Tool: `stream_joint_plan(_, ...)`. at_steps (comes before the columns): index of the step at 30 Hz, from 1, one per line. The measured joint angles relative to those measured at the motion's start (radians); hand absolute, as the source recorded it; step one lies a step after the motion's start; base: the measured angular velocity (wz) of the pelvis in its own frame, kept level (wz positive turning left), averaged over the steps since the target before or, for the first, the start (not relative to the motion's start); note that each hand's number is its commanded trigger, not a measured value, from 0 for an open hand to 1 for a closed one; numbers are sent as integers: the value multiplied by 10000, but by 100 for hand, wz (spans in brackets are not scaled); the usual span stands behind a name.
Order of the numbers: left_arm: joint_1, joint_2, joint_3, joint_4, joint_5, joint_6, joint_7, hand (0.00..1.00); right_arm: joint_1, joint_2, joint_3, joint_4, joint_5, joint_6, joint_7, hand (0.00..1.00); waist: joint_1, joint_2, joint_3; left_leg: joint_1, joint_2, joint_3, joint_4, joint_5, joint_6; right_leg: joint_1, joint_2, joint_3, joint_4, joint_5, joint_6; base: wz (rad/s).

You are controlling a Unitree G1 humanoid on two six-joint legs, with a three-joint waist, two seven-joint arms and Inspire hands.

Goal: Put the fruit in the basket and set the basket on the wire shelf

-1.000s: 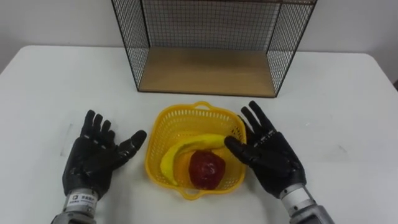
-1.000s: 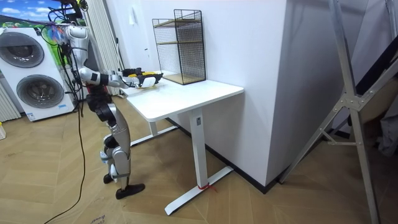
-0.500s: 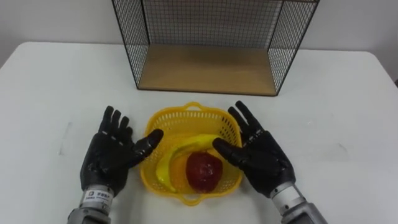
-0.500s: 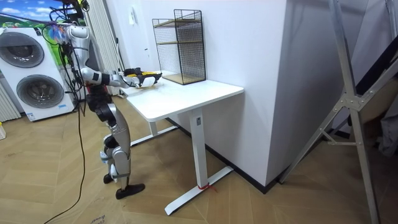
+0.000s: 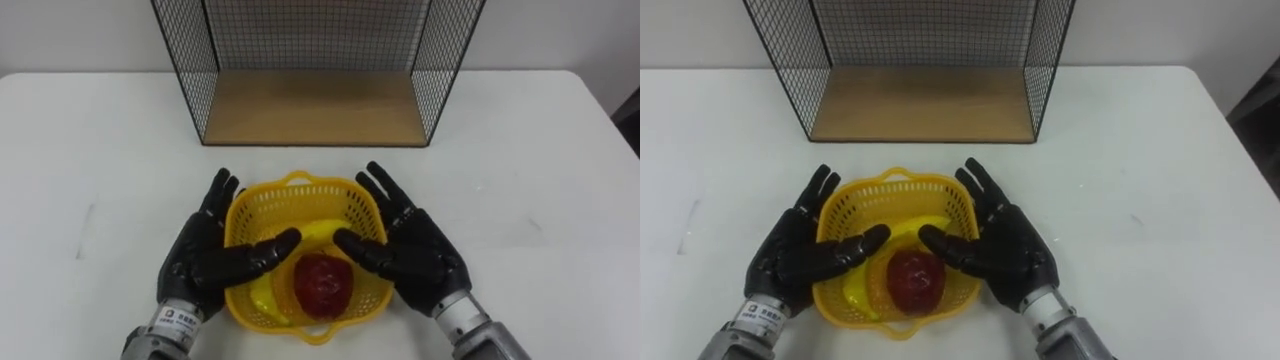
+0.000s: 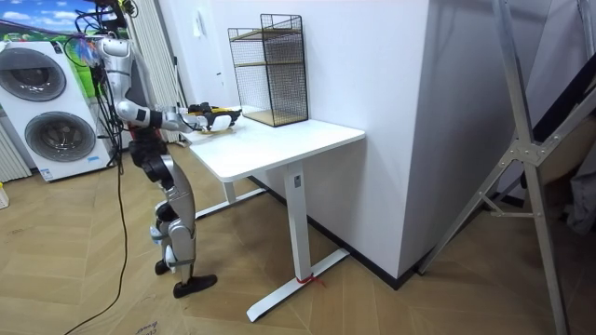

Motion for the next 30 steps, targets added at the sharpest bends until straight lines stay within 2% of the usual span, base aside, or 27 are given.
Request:
stream_joint_plan(8,2,-21,-322,0,119,-219,-1,0,-261,24,12,-33,-314,-248,-648,0,-159,36,-2,18,-19,247,-13,0,0,-166,18,282,62,3,6,-11)
stream_joint_plan(14,-59,-224,-367,2,209,-255,12,0,-308,147,105,-32,-285,-570,-1127,0,-191,-19,4,13,-20,249,-25,0,0,-233,26,335,133,7,6,-3)
stream_joint_plan(18,-375,-422,-495,-7,209,-242,241,0,-321,279,84,-34,-167,-771,-1698,0,-338,-106,6,-121,-4,249,-4,0,0,-337,18,255,146,44,-12,4)
stream_joint_plan(23,-912,-553,-539,-282,204,-255,729,0,-326,509,106,-39,165,-900,-2090,0,-225,-117,-4,-113,19,269,-14,1,1,-403,66,322,144,106,-44,-7)
stream_joint_plan(24,-1070,-658,-534,-281,210,-256,791,0,-334,527,123,-41,223,-928,-2182,0,-139,-118,-3,-96,31,290,-14,1,1,-391,78,334,144,121,-54,-4)
stream_joint_plan(26,-1190,-778,-532,-281,209,-323,965,0,-447,572,194,-41,225,-940,-2362,0,-112,-112,1,-43,40,289,-14,1,1,-334,85,328,146,123,-56,0)
stream_joint_plan(30,-1551,-789,-537,-281,210,-358,1547,0,-1121,616,381,-41,578,-979,-2902,0,-119,-98,12,17,79,287,10,1,1,-255,108,280,150,146,-91,2)
